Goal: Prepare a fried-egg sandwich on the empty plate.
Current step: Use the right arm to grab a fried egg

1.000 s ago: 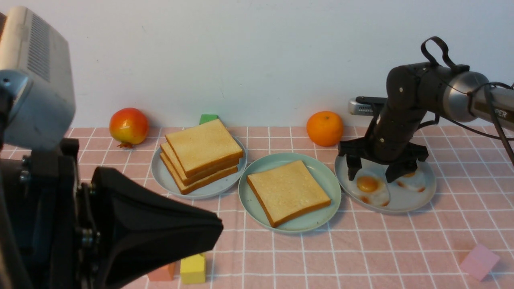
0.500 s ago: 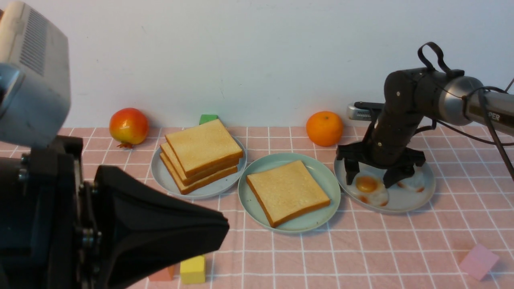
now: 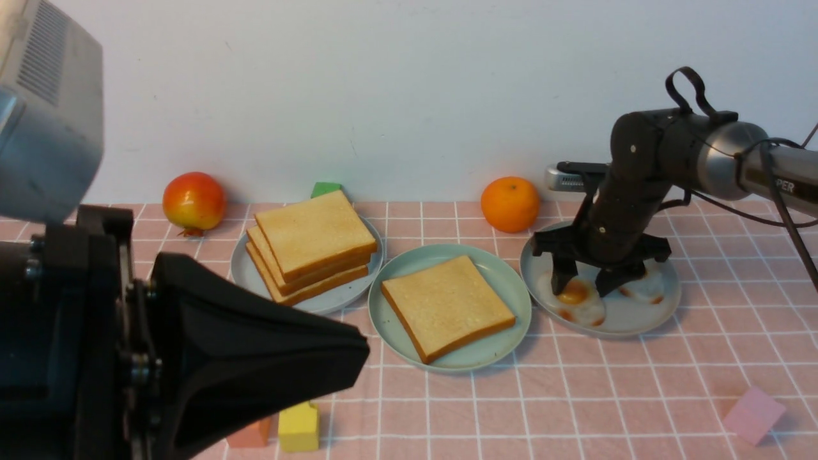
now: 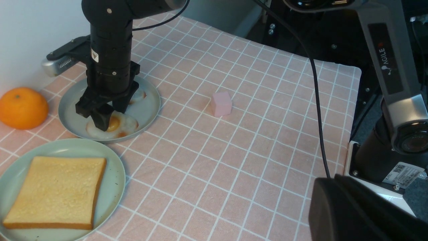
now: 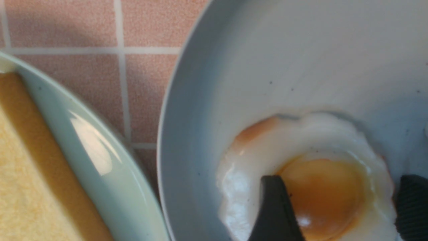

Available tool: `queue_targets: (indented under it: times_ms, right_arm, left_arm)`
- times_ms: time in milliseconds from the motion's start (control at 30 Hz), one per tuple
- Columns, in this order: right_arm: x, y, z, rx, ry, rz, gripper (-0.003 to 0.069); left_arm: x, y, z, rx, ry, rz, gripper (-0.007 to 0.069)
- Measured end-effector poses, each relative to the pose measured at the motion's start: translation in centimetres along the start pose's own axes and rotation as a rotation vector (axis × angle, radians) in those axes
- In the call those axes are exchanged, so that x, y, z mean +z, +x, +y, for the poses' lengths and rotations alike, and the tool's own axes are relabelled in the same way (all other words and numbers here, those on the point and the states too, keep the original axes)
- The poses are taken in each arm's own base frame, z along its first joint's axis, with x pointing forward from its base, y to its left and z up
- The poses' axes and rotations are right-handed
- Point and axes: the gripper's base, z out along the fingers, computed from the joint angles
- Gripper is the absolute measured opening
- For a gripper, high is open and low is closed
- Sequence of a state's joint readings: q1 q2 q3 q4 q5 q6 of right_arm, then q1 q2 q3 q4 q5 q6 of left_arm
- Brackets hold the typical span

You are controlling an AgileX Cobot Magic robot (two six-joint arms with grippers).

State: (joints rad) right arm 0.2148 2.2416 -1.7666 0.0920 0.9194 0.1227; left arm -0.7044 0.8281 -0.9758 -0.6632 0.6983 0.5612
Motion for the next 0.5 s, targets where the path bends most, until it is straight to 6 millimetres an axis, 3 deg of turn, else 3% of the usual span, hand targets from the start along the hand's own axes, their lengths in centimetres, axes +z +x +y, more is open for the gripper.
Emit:
queue_targets:
  times_ms: [367, 400, 467, 500]
  right_arm:
    - [-0.6, 0.0, -0.3, -0.106, 0.081, -0.009, 0.0449]
    - [-1.0, 0.0, -0.5, -0.122, 0.101, -0.006, 0.0376]
    - [-1.7, 0.1, -0.7, -0.134, 0.117, -0.010, 0.0164]
    - [-1.9, 0.0, -0.7, -0.133, 0.117, -0.013, 0.0164]
  left_arm:
    - [0.0, 0.0, 0.0, -0.002, 0.002, -0.001, 0.0016]
    - [0.0, 0.0, 0.0, -0.002, 0.002, -0.001, 0.0016]
    - [0.0, 0.0, 0.0, -0.002, 0.002, -0.001, 0.0018]
    - [0.0, 0.0, 0.0, -0.002, 0.002, -0.001, 0.0018]
